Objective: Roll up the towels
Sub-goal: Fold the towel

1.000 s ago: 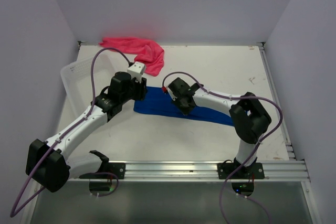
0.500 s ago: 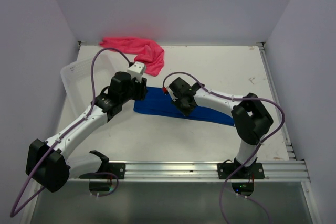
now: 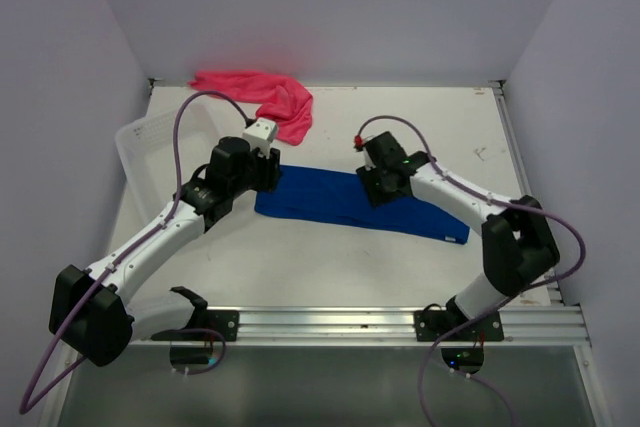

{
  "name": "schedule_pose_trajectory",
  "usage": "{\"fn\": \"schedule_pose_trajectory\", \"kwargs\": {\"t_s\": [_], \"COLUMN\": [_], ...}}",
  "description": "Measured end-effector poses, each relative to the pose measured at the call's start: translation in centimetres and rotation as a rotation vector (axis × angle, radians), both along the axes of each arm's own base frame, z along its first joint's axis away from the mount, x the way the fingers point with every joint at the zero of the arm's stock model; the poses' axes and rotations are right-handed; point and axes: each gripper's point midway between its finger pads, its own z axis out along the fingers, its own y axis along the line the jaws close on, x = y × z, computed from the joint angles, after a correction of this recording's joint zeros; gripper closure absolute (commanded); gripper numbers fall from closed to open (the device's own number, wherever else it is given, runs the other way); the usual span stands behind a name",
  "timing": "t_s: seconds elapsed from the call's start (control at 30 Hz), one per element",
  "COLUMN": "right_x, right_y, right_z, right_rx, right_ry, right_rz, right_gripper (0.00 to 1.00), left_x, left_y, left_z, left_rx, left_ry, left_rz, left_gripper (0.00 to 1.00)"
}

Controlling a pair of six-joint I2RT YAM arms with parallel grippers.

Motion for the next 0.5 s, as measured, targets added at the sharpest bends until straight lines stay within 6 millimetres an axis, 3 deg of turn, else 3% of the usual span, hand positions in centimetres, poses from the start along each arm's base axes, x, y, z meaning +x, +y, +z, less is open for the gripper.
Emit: {"fn": "schedule_pose_trajectory", "kwargs": {"t_s": [0.17, 0.27, 0.5], "right_x": [2.1, 1.2, -2.8], "right_y": [-9.9, -14.3, -24.3], "right_z": [2.1, 1.9, -0.7], "right_rx": [0.114, 0.147, 0.184], "right_ry": [-0.075, -0.084, -0.033], "right_rz": [-0.416, -0.605, -1.070], "right_gripper": [0.53, 0.52, 0.50], "left_x": [0.0, -0.1, -0.3], "left_y": [-0.1, -0.1, -0.1], "left_z": [0.0, 0.1, 0.9], "left_rx": [-0.002, -0.004, -0.018], "left_ry": [0.001, -0.002, -0.021], "left_rz": [-0.004, -0.005, -0.009], "left_gripper": [0.47, 0.46, 0.44]}}
